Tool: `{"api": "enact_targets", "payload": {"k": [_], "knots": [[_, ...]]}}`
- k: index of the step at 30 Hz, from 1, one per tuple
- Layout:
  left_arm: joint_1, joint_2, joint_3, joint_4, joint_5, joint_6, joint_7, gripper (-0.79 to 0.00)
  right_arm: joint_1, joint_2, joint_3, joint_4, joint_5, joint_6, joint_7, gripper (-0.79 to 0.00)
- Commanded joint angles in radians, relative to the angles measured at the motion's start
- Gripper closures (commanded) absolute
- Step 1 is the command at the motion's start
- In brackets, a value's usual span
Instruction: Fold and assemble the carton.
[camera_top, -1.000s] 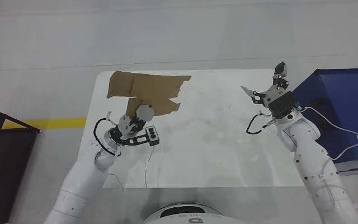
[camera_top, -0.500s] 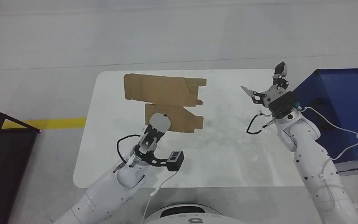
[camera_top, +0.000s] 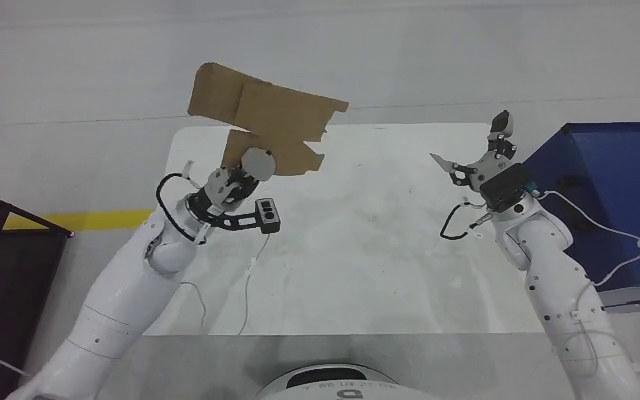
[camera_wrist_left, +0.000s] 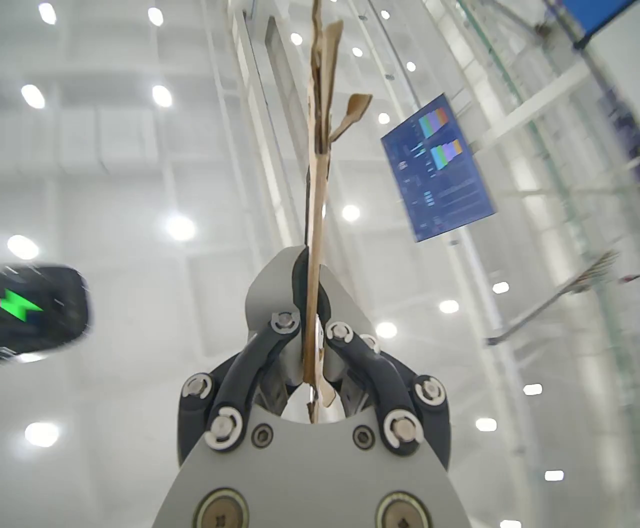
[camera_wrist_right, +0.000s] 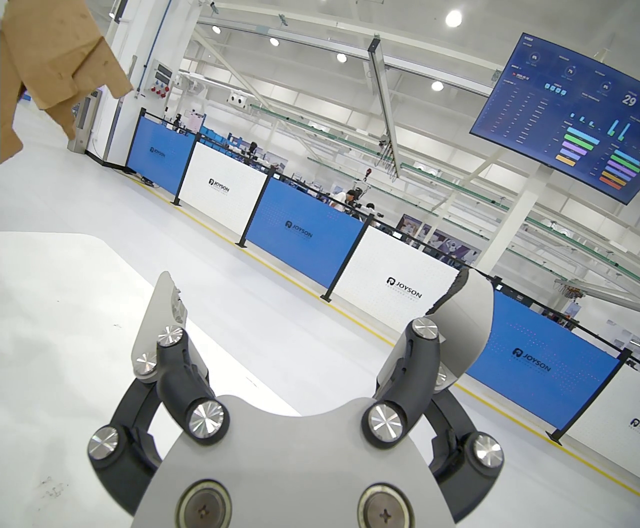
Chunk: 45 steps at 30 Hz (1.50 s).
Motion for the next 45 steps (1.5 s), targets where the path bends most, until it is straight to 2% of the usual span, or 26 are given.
{"api": "enact_targets", "payload": {"k": [1, 3, 4, 15, 17, 20, 24, 27, 30, 33, 36, 45], "knots": [[0.026, 0.002, -0.022, -0.024, 0.446, -0.055, -0.19, 0.0, 0.0, 0.0, 0.0, 0.0, 0.0, 0.0, 0.0, -0.785], [0.042, 0.003, -0.03, -0.011, 0.535, -0.07, -0.303, 0.0, 0.0, 0.0, 0.0, 0.0, 0.0, 0.0, 0.0, -0.785], [0.05, 0.001, -0.029, 0.006, 0.524, -0.06, -0.356, 0.0, 0.0, 0.0, 0.0, 0.0, 0.0, 0.0, 0.0, -0.785], [0.047, 0.002, -0.034, 0.003, 0.539, -0.074, -0.345, 0.0, 0.0, 0.0, 0.0, 0.0, 0.0, 0.0, 0.0, -0.785], [0.03, 0.013, -0.078, -0.063, 0.823, -0.228, -0.237, 0.0, 0.0, 0.0, 0.0, 0.0, 0.0, 0.0, 0.0, -0.785], [0.066, 0.025, -0.143, -0.133, 1.064, -0.402, -0.209, 0.0, 0.0, 0.0, 0.0, 0.0, 0.0, 0.0, 0.0, -0.785], [0.108, 0.041, -0.225, -0.217, 1.386, -0.558, -0.139, 0.0, 0.0, 0.0, 0.0, 0.0, 0.0, 0.0, 0.0, -0.785], [0.139, 0.048, -0.266, -0.268, 1.557, -0.668, -0.135, 0.0, 0.0, 0.0, 0.0, 0.0, 0.0, 0.0, 0.0, -0.785], [0.168, 0.05, -0.291, -0.301, 1.643, -0.76, -0.167, 0.0, 0.0, 0.0, 0.0, 0.0, 0.0, 0.0, 0.0, -0.785], [0.186, 0.055, -0.296, -0.325, 1.772, -0.801, -0.219, 0.0, 0.0, 0.0, 0.0, 0.0, 0.0, 0.0, 0.0, -0.785], [0.204, 0.057, -0.295, -0.355, 1.884, -0.838, -0.225, 0.0, 0.0, 0.0, 0.0, 0.0, 0.0, 0.0, 0.0, -0.785], [0.204, 0.057, -0.295, -0.355, 1.884, -0.838, -0.225, 0.0, 0.0, 0.0, 0.0, 0.0, 0.0, 0.0, 0.0, -0.785]]}}
